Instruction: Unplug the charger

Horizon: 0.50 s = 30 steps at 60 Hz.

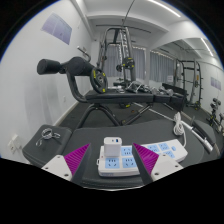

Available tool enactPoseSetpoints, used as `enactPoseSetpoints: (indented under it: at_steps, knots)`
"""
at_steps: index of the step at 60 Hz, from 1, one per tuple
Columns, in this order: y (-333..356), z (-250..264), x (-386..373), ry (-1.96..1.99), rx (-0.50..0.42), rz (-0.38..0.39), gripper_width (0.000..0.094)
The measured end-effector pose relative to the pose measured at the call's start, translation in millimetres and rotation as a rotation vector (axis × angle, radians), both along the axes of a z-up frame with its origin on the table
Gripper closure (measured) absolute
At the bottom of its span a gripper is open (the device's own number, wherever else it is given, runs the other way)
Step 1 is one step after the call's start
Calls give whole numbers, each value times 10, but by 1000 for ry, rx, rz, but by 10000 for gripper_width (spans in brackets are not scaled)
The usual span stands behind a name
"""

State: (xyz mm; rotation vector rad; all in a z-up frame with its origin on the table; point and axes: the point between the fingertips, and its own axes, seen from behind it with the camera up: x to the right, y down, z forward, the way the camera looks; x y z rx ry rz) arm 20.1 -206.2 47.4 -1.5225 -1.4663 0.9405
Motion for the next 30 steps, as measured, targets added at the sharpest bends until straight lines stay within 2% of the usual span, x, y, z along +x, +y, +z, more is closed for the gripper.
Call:
enactPoseSetpoints:
  at_steps: [18,19,22,25,27,30]
  knots:
    - [-18,-298,-605,17,9,40,102]
    - [-30,-293,-628,23,7,46,127]
    - [7,-345,-670,6,-3,50,597]
    - [26,-150,-714,46,-17,50,673]
    - [-11,188,-746,129,-40,72,674]
    - [65,783,-748,259,-51,64,675]
